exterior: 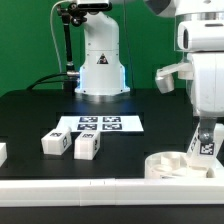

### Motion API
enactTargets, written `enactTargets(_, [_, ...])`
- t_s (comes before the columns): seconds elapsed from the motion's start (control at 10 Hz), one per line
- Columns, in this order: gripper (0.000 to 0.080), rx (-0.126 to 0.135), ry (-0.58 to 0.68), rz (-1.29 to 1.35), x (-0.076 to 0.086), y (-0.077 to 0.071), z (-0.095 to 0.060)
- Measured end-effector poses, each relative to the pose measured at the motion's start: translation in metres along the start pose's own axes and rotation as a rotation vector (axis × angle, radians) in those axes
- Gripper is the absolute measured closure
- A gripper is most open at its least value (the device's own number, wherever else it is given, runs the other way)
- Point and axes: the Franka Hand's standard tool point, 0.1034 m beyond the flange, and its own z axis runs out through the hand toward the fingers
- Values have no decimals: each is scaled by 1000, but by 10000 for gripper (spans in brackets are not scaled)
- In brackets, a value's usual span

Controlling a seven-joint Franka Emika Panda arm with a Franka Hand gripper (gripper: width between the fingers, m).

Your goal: Assemble stool

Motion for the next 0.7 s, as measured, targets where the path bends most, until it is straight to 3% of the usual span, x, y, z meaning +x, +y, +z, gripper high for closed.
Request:
enactTargets(0.2, [421, 1, -1, 0, -1, 0, 1])
enactTargets(0.7, [459, 1, -1, 35, -2, 0, 0])
